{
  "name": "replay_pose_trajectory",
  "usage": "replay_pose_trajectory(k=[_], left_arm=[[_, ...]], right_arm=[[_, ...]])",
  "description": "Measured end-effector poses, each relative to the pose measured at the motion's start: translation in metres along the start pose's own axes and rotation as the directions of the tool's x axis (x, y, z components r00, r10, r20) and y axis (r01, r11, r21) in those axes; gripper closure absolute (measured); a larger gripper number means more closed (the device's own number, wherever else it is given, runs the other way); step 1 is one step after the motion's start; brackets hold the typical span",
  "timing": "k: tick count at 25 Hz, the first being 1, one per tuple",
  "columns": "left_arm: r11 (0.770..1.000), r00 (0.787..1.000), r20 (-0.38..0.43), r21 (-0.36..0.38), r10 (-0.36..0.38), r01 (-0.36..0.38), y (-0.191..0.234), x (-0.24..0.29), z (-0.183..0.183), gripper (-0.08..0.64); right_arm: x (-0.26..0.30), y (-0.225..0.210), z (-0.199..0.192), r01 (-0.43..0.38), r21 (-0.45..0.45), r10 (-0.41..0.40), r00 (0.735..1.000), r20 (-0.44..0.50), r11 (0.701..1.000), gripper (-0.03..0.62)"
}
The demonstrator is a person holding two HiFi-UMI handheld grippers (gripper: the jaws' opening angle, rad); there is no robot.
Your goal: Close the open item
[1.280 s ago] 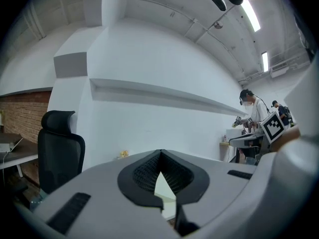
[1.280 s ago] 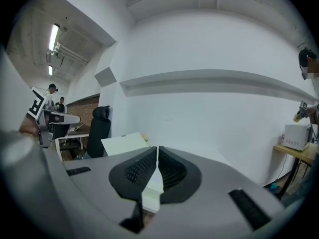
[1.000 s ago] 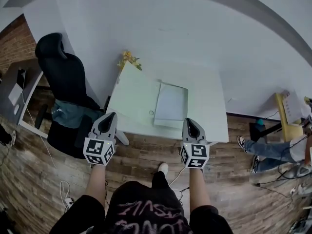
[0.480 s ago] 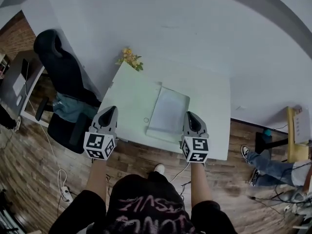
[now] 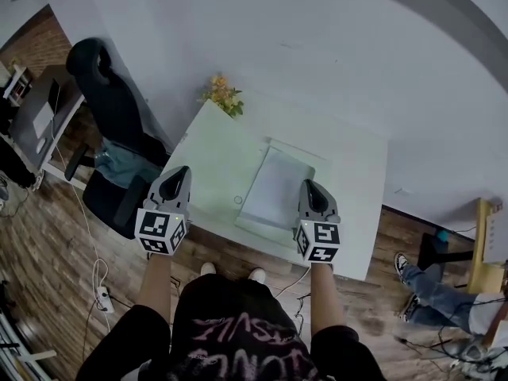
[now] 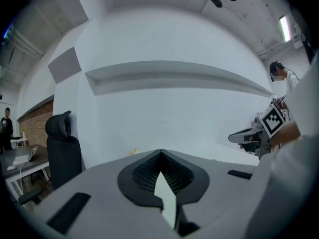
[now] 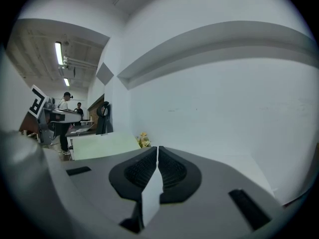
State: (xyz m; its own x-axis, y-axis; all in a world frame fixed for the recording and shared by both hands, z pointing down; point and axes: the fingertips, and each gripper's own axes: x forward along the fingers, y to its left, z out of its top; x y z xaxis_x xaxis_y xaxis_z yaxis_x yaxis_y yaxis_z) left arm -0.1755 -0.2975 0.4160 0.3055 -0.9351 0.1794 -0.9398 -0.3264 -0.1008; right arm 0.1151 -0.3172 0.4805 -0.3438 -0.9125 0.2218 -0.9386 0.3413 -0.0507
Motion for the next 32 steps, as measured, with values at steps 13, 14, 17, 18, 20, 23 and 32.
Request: replay_pose_trajectory(k=[13, 14, 17, 18, 20, 23, 32], left_arm=[[1.0, 1.0, -0.014, -0.011, 0.022, -0.022, 0.057, 0.01, -0.008, 0.548], [1.0, 1.0, -0.017, -0.013, 0.019, -0.02, 0.061, 0.011, -0.01, 0.548], [1.0, 0.999, -0.031, -0.019, 0.016, -0.016, 0.075, 0.012, -0.02, 0.548], [1.0, 0.999, -0.034, -0.023, 0.017, -0.018, 0.081, 0.011, -0.023, 0.548], [0.999, 0.999, -0.04, -0.025, 0.026, -0.027, 0.094, 0.008, -0.027, 0.548], [0.999, 0.998, -0.055, -0.027, 0.042, -0.043, 0.117, 0.003, -0.037, 0.548], [0.998, 0.993, -0.116, -0.064, 0.016, -0.023, 0.162, -0.002, -0.076, 0.548]], right_arm=[[0.03, 0.026, 0.008, 0.005, -0.025, -0.006, 1.0, -0.014, 1.0, 0.565], [0.033, 0.029, 0.01, 0.006, -0.026, -0.006, 1.0, -0.014, 1.0, 0.565], [0.047, 0.048, 0.011, -0.009, -0.033, 0.008, 1.0, -0.017, 0.999, 0.565], [0.052, 0.055, 0.01, -0.017, -0.036, 0.016, 1.0, -0.02, 0.999, 0.565], [0.063, 0.07, 0.01, -0.034, -0.041, 0.033, 0.999, -0.027, 0.999, 0.565], [0.081, 0.093, 0.01, -0.061, -0.047, 0.059, 0.997, -0.039, 0.997, 0.565], [0.113, 0.142, -0.001, -0.079, -0.063, 0.074, 0.994, -0.082, 0.995, 0.565]])
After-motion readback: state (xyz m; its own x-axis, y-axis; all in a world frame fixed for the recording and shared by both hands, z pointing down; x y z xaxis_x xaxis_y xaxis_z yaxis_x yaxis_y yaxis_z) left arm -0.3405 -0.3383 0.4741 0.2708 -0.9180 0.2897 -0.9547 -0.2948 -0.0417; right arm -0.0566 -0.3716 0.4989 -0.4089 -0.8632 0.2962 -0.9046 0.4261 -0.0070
